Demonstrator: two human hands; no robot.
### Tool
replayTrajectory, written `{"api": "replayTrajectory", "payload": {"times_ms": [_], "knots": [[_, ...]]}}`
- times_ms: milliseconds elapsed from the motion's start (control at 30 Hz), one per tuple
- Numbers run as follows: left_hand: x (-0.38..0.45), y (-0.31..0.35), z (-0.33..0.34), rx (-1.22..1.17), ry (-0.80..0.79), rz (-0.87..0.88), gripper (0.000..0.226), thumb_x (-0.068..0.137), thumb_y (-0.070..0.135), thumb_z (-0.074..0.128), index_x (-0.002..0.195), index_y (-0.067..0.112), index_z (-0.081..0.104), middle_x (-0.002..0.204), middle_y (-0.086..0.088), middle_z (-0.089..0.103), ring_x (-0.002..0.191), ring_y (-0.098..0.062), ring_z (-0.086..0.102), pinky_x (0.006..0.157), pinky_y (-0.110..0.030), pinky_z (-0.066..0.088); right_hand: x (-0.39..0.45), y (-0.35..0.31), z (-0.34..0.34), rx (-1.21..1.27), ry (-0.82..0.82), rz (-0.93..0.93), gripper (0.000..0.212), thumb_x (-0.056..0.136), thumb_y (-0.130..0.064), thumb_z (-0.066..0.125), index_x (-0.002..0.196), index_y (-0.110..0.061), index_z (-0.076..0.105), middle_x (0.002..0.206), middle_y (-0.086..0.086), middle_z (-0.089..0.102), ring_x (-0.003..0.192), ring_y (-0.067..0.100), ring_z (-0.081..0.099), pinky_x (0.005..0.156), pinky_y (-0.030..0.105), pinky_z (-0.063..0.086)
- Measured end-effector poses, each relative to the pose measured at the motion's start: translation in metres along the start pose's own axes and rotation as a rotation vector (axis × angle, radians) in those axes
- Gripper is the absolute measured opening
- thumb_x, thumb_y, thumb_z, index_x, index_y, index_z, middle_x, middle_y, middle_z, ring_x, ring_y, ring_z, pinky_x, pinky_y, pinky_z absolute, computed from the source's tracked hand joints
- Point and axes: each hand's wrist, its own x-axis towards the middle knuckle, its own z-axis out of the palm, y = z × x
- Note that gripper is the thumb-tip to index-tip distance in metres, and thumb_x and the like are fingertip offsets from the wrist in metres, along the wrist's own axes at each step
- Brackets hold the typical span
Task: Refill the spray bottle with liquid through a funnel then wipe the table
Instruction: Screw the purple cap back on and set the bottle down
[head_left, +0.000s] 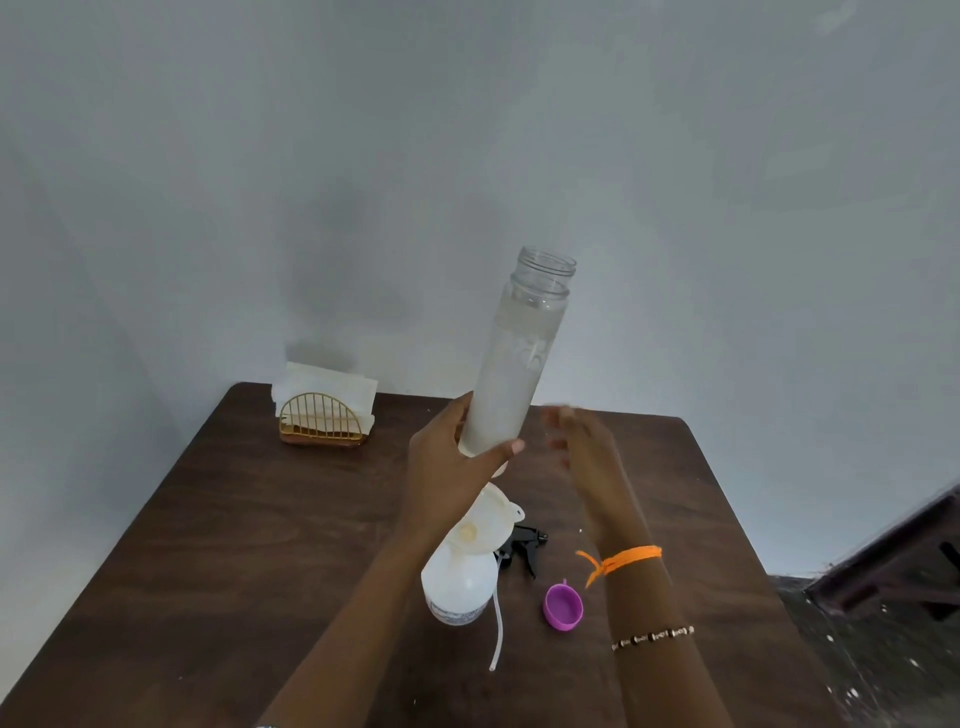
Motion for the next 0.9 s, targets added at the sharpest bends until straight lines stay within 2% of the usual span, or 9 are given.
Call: {"api": "replayTrajectory", "payload": {"times_ms": [100,200,267,333,500,600,700,900], "knots": [[-0.002,-0.001,0.002,0.002,-0.015,-0.026,0.050,0.068,0.033,0.080,0.112,0.023,0.059,0.094,0.020,0.059,0.086,0.009,0.056,0.069,-0.002,0.044,0.003,0.073,-0.007,-0.377,-0.043,0.177,0.017,0.093,-0.018,0.048,0.095,-0.012,0.064,0.099,0.006,0.063,0.095,0.021,0.056,0.079,0.032,0.042],[-0.004,0.000,0.004,0.006,-0.032,-0.042,0.051,0.068,0.035,0.079,0.113,0.024,0.058,0.097,0.018,0.058,0.086,0.005,0.056,0.067,0.000,0.044,-0.004,0.136,-0.010,-0.911,-0.152,0.293,0.023,0.088,-0.019,0.047,0.101,-0.011,0.064,0.116,0.013,0.061,0.110,0.032,0.052,0.091,0.035,0.040],[-0.006,0.000,0.005,0.008,-0.043,-0.056,0.051,0.068,0.035,0.079,0.113,0.027,0.057,0.097,0.020,0.056,0.086,0.004,0.056,0.065,0.000,0.043,-0.016,0.161,-0.008,-0.986,-0.179,0.381,0.030,0.088,-0.029,0.052,0.114,-0.016,0.056,0.130,0.012,0.047,0.122,0.035,0.039,0.097,0.038,0.036],[-0.007,0.001,0.005,0.013,-0.047,-0.066,0.049,0.068,0.035,0.079,0.111,0.029,0.056,0.097,0.021,0.055,0.086,0.005,0.054,0.064,0.002,0.042,-0.027,0.173,-0.006,-0.962,-0.187,0.423,0.042,0.086,-0.033,0.059,0.122,-0.014,0.049,0.133,0.011,0.037,0.125,0.036,0.032,0.100,0.040,0.036],[-0.010,0.001,0.006,0.040,-0.047,-0.070,0.057,0.069,0.035,0.078,0.120,0.022,0.055,0.104,0.017,0.053,0.093,-0.003,0.053,0.063,-0.001,0.040,-0.036,0.189,-0.003,-1.036,-0.228,0.355,0.047,0.082,-0.025,0.064,0.122,-0.011,0.044,0.133,0.010,0.036,0.122,0.032,0.035,0.095,0.038,0.043],[-0.010,0.001,0.005,0.041,-0.044,-0.083,0.060,0.070,0.035,0.078,0.122,0.021,0.054,0.105,0.015,0.052,0.095,-0.004,0.052,0.065,-0.004,0.038,-0.028,0.187,-0.006,-0.940,-0.183,0.352,0.041,0.081,-0.022,0.065,0.117,-0.010,0.050,0.125,0.012,0.046,0.116,0.031,0.044,0.099,0.036,0.040],[-0.009,-0.001,0.004,0.027,-0.038,-0.098,0.060,0.069,0.035,0.078,0.122,0.021,0.054,0.106,0.013,0.054,0.097,-0.007,0.054,0.068,-0.006,0.039,-0.015,0.168,-0.011,-0.599,-0.048,0.367,0.034,0.079,-0.016,0.067,0.110,-0.009,0.056,0.117,0.014,0.056,0.106,0.027,0.053,0.096,0.038,0.043],[-0.007,0.000,0.004,0.039,-0.032,-0.108,0.063,0.069,0.037,0.077,0.125,0.020,0.053,0.108,0.012,0.054,0.097,-0.007,0.053,0.067,-0.006,0.038,0.008,0.076,-0.017,-0.011,-0.013,0.257,0.032,0.087,-0.022,0.062,0.114,-0.008,0.051,0.110,0.011,0.057,0.095,0.021,0.058,0.065,0.021,0.048]]}}
